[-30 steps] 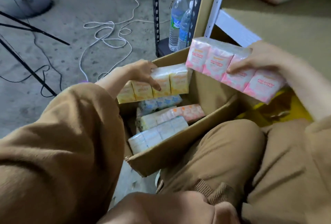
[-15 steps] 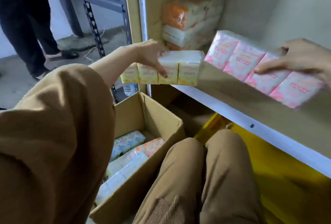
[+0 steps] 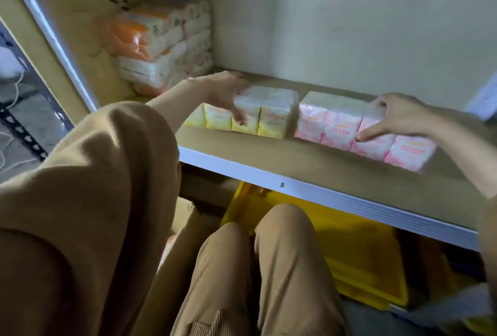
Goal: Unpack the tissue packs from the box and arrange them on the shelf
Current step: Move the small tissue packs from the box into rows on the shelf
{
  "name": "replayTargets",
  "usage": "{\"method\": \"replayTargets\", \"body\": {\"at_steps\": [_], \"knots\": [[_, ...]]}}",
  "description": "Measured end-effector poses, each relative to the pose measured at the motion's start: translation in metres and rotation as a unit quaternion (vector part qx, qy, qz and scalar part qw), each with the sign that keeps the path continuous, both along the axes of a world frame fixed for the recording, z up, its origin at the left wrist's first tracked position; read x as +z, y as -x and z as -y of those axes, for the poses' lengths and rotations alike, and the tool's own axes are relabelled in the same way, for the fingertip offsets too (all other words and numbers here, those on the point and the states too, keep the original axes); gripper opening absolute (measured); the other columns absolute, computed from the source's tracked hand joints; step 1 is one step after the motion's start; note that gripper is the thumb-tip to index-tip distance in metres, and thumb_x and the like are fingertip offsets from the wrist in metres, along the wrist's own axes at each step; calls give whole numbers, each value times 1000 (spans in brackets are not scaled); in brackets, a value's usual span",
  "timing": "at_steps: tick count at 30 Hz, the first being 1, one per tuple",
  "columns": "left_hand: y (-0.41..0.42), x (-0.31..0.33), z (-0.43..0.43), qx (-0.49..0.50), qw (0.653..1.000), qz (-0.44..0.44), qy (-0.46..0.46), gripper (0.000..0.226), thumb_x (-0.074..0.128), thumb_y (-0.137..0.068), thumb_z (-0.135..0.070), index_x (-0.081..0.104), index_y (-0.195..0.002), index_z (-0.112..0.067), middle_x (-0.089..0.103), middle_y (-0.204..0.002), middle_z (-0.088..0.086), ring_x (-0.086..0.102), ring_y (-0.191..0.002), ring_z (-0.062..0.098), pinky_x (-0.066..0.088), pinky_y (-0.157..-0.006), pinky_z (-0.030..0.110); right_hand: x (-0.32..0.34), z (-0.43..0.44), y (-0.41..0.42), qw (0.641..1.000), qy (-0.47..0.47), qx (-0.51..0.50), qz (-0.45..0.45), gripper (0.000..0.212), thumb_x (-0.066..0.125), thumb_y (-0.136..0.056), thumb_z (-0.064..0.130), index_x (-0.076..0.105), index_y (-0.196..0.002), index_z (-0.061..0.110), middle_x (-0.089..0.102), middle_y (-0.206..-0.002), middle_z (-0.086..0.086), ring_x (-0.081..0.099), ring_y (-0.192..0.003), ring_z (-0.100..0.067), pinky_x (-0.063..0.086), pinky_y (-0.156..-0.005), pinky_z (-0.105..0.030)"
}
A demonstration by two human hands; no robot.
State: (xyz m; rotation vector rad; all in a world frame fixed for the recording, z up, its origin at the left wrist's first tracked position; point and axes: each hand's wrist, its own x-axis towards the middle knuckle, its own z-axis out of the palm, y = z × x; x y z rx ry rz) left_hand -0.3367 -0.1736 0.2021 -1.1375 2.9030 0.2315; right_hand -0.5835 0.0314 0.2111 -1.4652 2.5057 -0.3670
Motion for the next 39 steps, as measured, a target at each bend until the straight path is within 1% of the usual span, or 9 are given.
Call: {"method": "replayTargets", "body": {"at_steps": [2, 5, 11, 15, 18, 22, 25, 33, 39], "knots": [[16, -3, -4, -12, 1000, 18, 1, 97, 81, -68, -39, 30, -146, -11, 31, -152, 7, 33, -138, 26, 29, -115, 35, -12, 0, 11, 1000, 7, -1, -1, 64, 86, -58, 27, 58, -112, 8, 60, -109, -10, 55, -97, -26, 45, -89, -34], [33, -11, 5, -32, 999, 35, -8, 101, 83, -66, -37, 29, -146, -9, 32, -151, 6, 35, -137, 26, 29, -113, 33, -29, 3, 24, 1000, 8, 13, -25, 79, 87, -57, 29, 52, -123, 7, 53, -126, -13, 50, -116, -29, 40, -96, -32], [41, -22, 17, -37, 997, 66, -15, 105, 81, -69, -34, 18, -150, -13, 20, -157, 4, 24, -143, 24, 20, -117, 31, -43, 8, 36, 999, -16, 31, -25, 93, 86, -58, 33, 40, -134, 6, 42, -135, -14, 38, -128, -29, 32, -106, -32], [38, -23, 15, -31, 995, 98, 1, 113, 80, -68, -39, 7, -152, -18, 5, -161, -4, 16, -147, 21, 16, -119, 33, -40, 7, 30, 996, -24, 54, -73, 107, 85, -56, 41, 31, -142, 7, 35, -143, -11, 31, -135, -27, 28, -111, -32], [29, -20, -1, -43, 993, 83, 79, 103, 79, -69, -39, 18, -151, -20, 15, -158, -9, 27, -143, 20, 28, -112, 34, -40, 2, 20, 992, 32, 71, -102, 86, 83, -62, 35, 43, -134, 9, 41, -137, -6, 35, -131, -23, 34, -102, -31], [22, -34, -8, -50, 981, 28, 183, 74, 74, -76, -33, 40, -140, -15, 39, -144, 5, 43, -129, 24, 39, -99, 36, -49, 5, 5, 986, 33, 74, -143, 64, 77, -71, 24, 48, -125, 7, 46, -129, -8, 45, -120, -26, 43, -89, -34], [24, -47, -3, -15, 989, -13, 145, 65, 70, -81, -27, 42, -138, -13, 44, -138, 8, 45, -127, 26, 45, -93, 41, -54, 14, 4, 985, 34, 57, -156, 60, 75, -73, 22, 48, -124, 7, 47, -130, -7, 47, -118, -27, 45, -88, -36], [48, -61, 52, 26, 991, -66, 114, 59, 66, -84, -15, 42, -138, -11, 41, -145, 5, 41, -131, 26, 46, -92, 44, -61, 61, 11, 986, 39, 30, -159, 55, 67, -80, 15, 46, -130, 10, 46, -136, -4, 43, -125, -24, 45, -95, -36], [76, -65, 110, 37, 990, -84, 111, 56, 68, -81, -6, 46, -133, -5, 46, -140, 11, 54, -118, 36, 47, -91, 45, -63, 115, 24, 985, 43, 14, -166, 53, 65, -81, 12, 45, -130, 9, 47, -136, -4, 42, -126, -23, 44, -93, -33]]}}
